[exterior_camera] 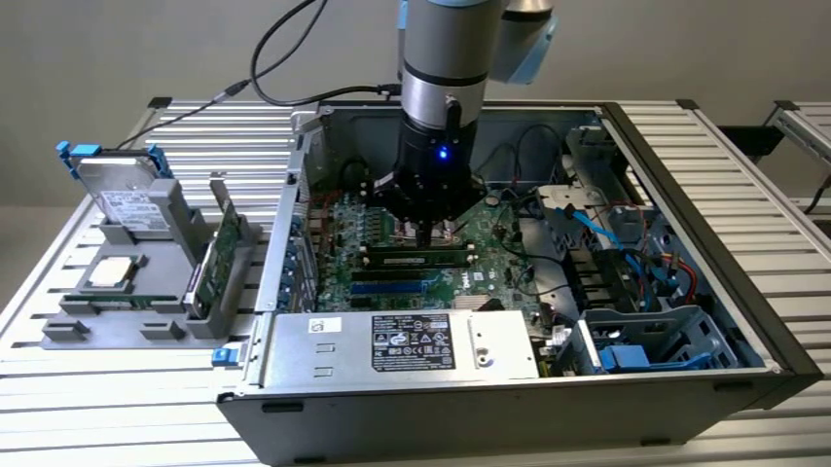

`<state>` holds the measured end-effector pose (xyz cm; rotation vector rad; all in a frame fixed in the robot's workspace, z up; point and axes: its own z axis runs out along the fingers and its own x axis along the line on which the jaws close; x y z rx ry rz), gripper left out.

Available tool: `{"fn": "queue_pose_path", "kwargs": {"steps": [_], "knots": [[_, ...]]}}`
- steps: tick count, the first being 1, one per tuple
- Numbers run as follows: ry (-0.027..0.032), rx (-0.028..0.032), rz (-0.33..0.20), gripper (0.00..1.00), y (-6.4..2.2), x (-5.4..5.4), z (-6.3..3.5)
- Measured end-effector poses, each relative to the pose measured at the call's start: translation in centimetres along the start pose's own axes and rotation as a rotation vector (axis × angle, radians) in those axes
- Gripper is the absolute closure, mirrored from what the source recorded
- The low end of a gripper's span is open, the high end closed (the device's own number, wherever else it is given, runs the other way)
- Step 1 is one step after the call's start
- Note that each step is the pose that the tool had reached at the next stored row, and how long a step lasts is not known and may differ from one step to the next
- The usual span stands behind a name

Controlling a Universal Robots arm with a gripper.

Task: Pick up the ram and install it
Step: 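Press down the ram until it locks into place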

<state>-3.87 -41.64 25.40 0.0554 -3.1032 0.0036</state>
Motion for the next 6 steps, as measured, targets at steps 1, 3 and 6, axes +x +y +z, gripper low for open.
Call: {"fn": "queue_pose_path", "kwargs": {"steps": [1,3,6], "knots": [[0.0000,0.0000,0.000,0.90,0.00,0.00,0.00],[0.0001,0.0000,0.000,0.90,0.00,0.00,0.00],[0.0000,-0.0001,0.000,0.90,0.00,0.00,0.00]]}}
